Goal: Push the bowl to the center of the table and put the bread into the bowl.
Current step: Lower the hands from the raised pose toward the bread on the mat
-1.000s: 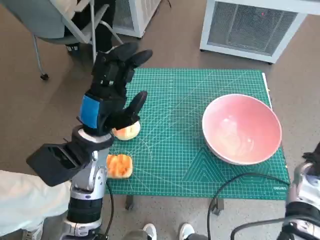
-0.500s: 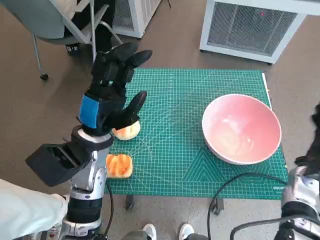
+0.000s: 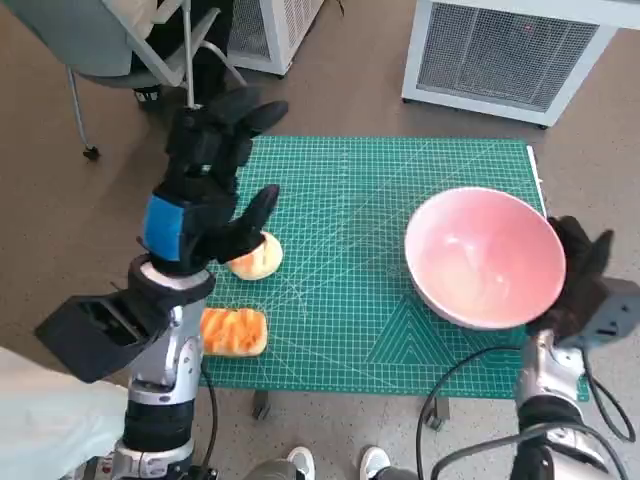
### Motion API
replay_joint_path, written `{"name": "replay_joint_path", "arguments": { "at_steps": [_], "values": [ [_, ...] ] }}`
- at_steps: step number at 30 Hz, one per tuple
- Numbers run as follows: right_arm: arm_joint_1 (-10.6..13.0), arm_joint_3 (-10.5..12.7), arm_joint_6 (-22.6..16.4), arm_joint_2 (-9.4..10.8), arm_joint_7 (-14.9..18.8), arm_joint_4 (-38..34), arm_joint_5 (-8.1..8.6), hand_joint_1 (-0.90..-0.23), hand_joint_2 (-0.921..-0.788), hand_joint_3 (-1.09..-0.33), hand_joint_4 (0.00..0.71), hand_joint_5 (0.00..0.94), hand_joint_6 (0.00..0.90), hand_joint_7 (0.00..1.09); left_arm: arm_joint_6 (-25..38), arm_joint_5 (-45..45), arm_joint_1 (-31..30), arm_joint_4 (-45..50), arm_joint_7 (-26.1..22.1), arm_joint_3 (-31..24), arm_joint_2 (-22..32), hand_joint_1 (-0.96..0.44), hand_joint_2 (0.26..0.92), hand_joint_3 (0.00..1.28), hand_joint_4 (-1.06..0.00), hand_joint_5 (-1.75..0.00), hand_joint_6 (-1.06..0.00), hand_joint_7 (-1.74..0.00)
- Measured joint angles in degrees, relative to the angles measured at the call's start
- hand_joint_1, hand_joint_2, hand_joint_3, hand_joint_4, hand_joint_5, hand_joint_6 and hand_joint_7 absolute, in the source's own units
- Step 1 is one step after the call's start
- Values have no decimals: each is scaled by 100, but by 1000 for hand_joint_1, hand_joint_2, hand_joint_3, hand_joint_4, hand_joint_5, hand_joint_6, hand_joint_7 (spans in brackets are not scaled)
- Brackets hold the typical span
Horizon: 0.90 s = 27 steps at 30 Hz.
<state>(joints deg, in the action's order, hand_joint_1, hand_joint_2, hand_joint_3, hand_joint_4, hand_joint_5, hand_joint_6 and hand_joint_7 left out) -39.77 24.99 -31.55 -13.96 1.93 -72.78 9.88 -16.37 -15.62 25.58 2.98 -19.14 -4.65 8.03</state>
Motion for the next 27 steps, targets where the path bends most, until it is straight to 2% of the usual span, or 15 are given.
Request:
{"name": "replay_joint_path", "arguments": {
  "at_steps": [11, 20, 27],
  "values": [
    [-294, -154, 129, 268, 60, -45, -58, -351, -921, -579, 406, 6, 195, 471, 77, 11, -117, 183, 122, -5, 31, -309, 837, 584, 1, -799, 1, -908],
    [-513, -264, 205, 405, 56, -81, -107, -352, -921, -576, 448, 22, 192, 498, 88, 147, -200, 297, 219, -7, 66, -311, 836, 584, 1, -799, 1, -907],
    [-697, -300, 273, 537, 56, -102, -108, -360, -921, -570, 451, 20, 197, 524, 124, 196, -277, 359, 280, -36, 92, -321, 837, 582, 1, -799, 1, -907]
  ]
}}
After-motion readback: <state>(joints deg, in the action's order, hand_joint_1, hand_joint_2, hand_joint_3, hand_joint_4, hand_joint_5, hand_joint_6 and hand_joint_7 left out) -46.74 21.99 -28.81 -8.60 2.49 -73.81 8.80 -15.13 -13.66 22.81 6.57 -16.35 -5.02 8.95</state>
